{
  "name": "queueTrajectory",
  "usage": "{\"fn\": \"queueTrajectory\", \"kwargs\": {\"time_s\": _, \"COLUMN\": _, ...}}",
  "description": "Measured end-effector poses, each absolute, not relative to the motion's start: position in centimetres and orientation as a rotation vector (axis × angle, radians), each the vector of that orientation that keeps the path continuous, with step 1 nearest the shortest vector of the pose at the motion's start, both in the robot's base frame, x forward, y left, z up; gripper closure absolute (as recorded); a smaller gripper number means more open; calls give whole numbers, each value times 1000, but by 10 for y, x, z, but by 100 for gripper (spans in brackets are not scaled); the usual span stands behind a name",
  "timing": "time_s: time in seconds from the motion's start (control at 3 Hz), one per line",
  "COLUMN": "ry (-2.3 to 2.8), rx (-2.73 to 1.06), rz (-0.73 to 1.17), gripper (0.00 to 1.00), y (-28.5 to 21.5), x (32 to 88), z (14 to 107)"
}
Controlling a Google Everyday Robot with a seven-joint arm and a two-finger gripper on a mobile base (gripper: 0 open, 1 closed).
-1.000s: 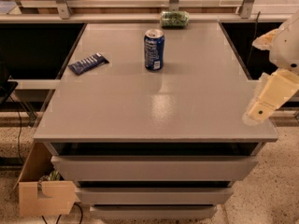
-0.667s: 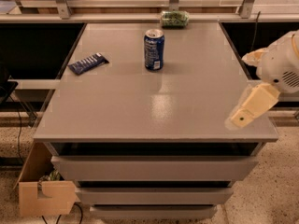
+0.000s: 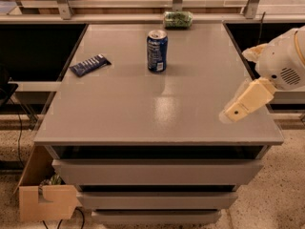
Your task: Knock pepsi can over
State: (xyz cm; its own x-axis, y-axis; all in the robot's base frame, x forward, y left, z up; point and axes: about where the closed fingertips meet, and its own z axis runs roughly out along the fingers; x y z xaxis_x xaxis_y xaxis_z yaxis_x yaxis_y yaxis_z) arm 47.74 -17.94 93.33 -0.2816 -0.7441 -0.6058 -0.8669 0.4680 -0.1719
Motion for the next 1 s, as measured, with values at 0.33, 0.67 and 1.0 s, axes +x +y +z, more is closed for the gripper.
{"fn": "queueTrajectory", "kwargs": {"time_s": 0.33, "ry": 2058, "rx": -1294, "rz": 294, "gripper": 0, "y": -172, "x": 486, "z": 925}}
{"fn": "queueTrajectory", "kwargs": {"time_s": 0.67, "ry": 1962, "rx": -1237, "rz": 380, "gripper": 0, "y": -150, "x": 512, "z": 916}}
{"fn": "queueTrajectory", "kwargs": {"time_s": 1.0, "ry": 1860, "rx": -1156, "rz": 448, "gripper": 0, "y": -122, "x": 542, "z": 913}}
